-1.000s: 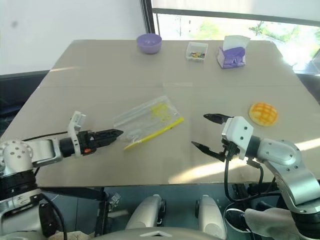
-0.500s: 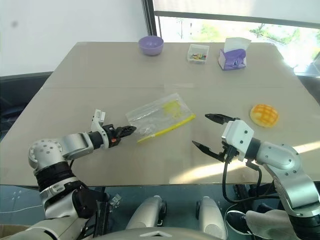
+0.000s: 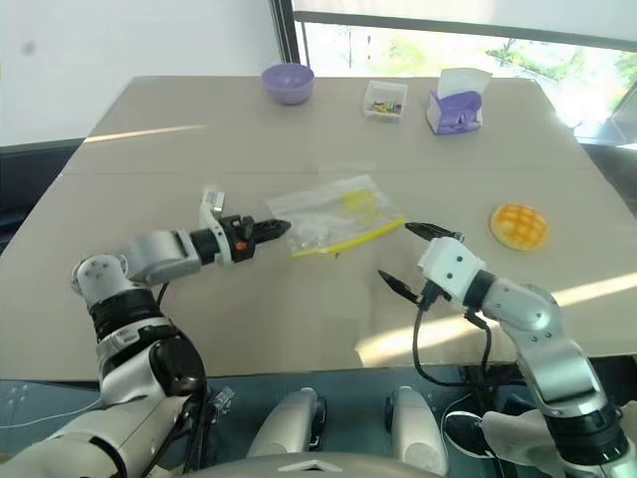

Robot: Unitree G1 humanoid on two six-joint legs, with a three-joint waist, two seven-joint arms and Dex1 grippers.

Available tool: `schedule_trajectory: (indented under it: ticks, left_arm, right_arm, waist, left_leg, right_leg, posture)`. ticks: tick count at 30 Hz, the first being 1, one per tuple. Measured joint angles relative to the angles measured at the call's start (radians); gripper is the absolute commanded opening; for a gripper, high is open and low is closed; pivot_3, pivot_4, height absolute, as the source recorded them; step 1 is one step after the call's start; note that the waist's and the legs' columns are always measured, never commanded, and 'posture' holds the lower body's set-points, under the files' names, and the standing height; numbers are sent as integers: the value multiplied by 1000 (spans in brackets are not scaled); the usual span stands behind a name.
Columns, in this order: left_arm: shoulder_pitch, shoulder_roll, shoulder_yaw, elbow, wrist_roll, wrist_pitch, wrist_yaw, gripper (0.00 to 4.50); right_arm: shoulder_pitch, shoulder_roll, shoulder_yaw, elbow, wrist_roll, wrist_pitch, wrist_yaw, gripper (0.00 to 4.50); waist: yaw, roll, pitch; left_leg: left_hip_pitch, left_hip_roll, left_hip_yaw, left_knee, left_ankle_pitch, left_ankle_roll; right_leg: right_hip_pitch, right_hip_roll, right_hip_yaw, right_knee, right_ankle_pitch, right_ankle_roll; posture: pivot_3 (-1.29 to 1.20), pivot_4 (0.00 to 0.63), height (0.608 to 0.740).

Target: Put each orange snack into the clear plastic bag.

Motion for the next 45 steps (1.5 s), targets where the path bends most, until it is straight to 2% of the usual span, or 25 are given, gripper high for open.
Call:
schedule_trajectory:
  ticks: [4, 13, 20, 23, 24, 28, 29, 30, 31, 36, 37, 38, 39, 42, 44, 45]
  left_arm:
    - [-41, 2, -21, 36, -156, -28, 119, 58]
    - [8, 46, -220, 31, -516, -227, 340, 58]
    - [10, 48, -260, -13, -562, -306, 364, 58]
    - [10, 48, -268, -18, -562, -312, 364, 0]
    - [10, 48, -270, -18, -562, -313, 363, 0]
    - [11, 50, -275, -19, -562, -316, 361, 0]
    - [11, 50, -276, -19, -562, -317, 360, 0]
    - [11, 50, -277, -19, -562, -318, 360, 0]
    - [12, 52, -277, -19, -562, -320, 358, 0]
    - [12, 97, -306, -19, -562, -321, 321, 0]
    - [20, 192, -372, -58, -471, -286, 187, 252]
    - [20, 207, -376, -71, -451, -281, 162, 525]
    - [30, 267, -407, -124, -368, -273, 47, 718]
    - [59, 475, -556, -303, -74, -318, -334, 2102]
    - [83, 533, -632, -378, 75, -400, -537, 3001]
    - [98, 553, -670, -408, 154, -465, -634, 3001]
  right_arm:
    - [-106, 43, 101, 165, -214, -75, -114, 4500]
    - [-249, 139, 179, 476, -434, -174, -298, 4500]
    - [-345, 220, 207, 654, -522, -241, -426, 4500]
    - [-364, 232, 217, 694, -538, -259, -449, 3691]
    - [-369, 235, 221, 710, -546, -263, -451, 3299]
    - [-380, 236, 225, 762, -566, -268, -463, 1337]
    - [-381, 236, 225, 767, -567, -268, -465, 1054]
    - [-381, 236, 224, 772, -569, -269, -470, 457]
    - [-389, 234, 221, 771, -570, -275, -472, 47]
    - [-397, 231, 215, 772, -562, -278, -469, 47]
    - [-398, 258, 188, 754, -516, -247, -445, 12]
    - [-399, 260, 182, 748, -509, -240, -442, 0]
    - [-406, 267, 169, 737, -486, -215, -424, 0]
    - [-441, 271, 121, 691, -451, -146, -391, 0]
    - [-458, 276, 109, 664, -446, -114, -382, 0]
    - [-464, 283, 109, 653, -447, -98, -380, 0]
  waist:
    - [-7, 0, 0]
    - [-6, 0, 0]
    - [-8, 0, 0]
    - [-9, 0, 0]
    - [-8, 0, 0]
    - [-7, 0, 0]
    - [-7, 0, 0]
    - [-8, 0, 0]
    - [-8, 0, 0]
    - [-11, 0, 0]
    - [-17, 0, 1]
    - [-17, 0, 1]
    - [-21, 0, 1]
    - [-31, 1, 2]
    - [-29, 1, 2]
    - [-29, 1, 2]
  left_leg:
    - [-6, 0, 0, 0, 1, -2]
    - [-8, -1, 0, 0, 2, -4]
    - [-8, -1, 1, 0, 3, -5]
    - [-7, -1, 1, 0, 3, -5]
    - [-7, -1, 1, 0, 3, -5]
    - [-8, -1, 1, 0, 3, -5]
    - [-8, -1, 1, 0, 3, -5]
    - [-8, -1, 1, 0, 3, -5]
    - [-8, -1, 1, 0, 3, -5]
    - [-8, 0, 0, -1, 3, -5]
    - [-9, 0, 1, -1, 3, -5]
    - [-9, 0, 1, -1, 3, -5]
    - [-9, 0, 1, -2, 3, -5]
    - [-8, 0, 2, -5, 3, -5]
    - [-8, 0, 2, -7, 3, -5]
    - [-8, 0, 2, -8, 3, -5]
  right_leg:
    - [-6, 0, 1, 1, 0, 0]
    - [-9, -1, 2, 1, 0, 0]
    - [-9, 0, 1, 1, 1, 0]
    - [-8, 0, 1, 1, 1, 0]
    - [-8, 1, 1, 1, 1, 0]
    - [-8, 0, 1, 1, 1, 0]
    - [-8, 0, 1, 0, 1, 0]
    - [-8, 0, 1, 0, 1, 0]
    - [-8, 0, 1, 0, 1, 0]
    - [-8, 1, 1, 1, 1, 0]
    - [-9, 2, 1, 0, 1, 0]
    - [-9, 2, 1, 0, 1, 0]
    - [-9, 2, 1, 0, 1, 0]
    - [-10, 2, 2, -1, 0, -1]
    - [-10, 2, 1, -2, 0, -1]
    - [-10, 2, 1, -3, 0, -1]
  posture:
    - [0, 150, 740]
    - [0, 150, 740]
    - [0, 150, 740]
    - [0, 150, 740]
    - [0, 150, 740]
    - [0, 150, 740]
    - [0, 150, 740]
    - [0, 150, 740]
    - [0, 150, 740]
    - [0, 150, 740]
    - [0, 150, 740]
    - [0, 150, 740]
    - [0, 150, 740]
    - [0, 150, 740]
    - [0, 150, 740]
    - [0, 150, 740]
